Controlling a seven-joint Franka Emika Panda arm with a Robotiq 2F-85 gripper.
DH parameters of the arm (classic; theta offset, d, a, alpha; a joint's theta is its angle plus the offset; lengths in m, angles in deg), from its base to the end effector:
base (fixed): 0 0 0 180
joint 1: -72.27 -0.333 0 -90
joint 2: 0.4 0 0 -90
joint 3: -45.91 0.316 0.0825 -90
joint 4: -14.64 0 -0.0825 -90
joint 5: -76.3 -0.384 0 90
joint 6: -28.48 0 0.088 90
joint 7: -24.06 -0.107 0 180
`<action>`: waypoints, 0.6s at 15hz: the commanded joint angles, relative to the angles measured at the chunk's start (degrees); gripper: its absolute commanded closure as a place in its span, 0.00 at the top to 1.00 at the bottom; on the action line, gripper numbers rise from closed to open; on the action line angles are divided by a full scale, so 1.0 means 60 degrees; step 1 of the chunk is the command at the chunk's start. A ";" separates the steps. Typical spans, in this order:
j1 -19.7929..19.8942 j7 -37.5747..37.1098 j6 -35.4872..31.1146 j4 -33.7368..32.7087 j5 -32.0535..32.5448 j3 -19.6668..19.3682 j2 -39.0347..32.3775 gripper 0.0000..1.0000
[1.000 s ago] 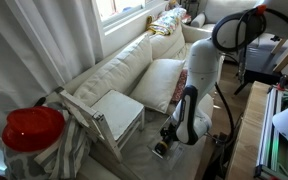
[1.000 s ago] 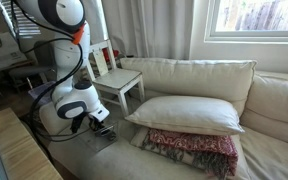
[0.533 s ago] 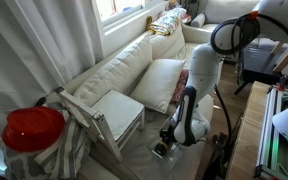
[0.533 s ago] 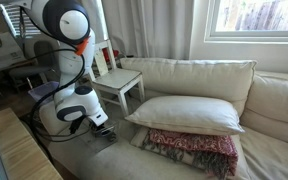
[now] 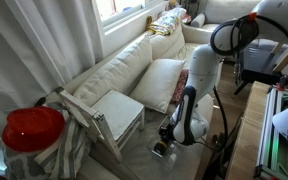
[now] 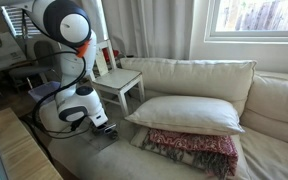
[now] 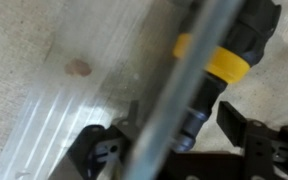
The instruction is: Put the black torch on the pillow
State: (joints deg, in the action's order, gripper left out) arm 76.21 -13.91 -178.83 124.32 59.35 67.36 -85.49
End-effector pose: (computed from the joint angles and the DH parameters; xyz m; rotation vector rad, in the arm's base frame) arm 0.4162 0.1436 -0.1730 -2.4804 1.3791 -0.1128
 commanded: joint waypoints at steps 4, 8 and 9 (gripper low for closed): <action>0.0573 -0.2686 -0.0172 0.0461 0.1936 -0.0121 0.0012 0.40; 0.0586 -0.3851 -0.0188 0.0495 0.2736 -0.0356 -0.0022 0.25; 0.0590 -0.4084 -0.0214 0.0491 0.2906 -0.0403 -0.0033 0.23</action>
State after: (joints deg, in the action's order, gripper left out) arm 79.14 -33.72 -178.90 126.12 72.69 66.16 -85.38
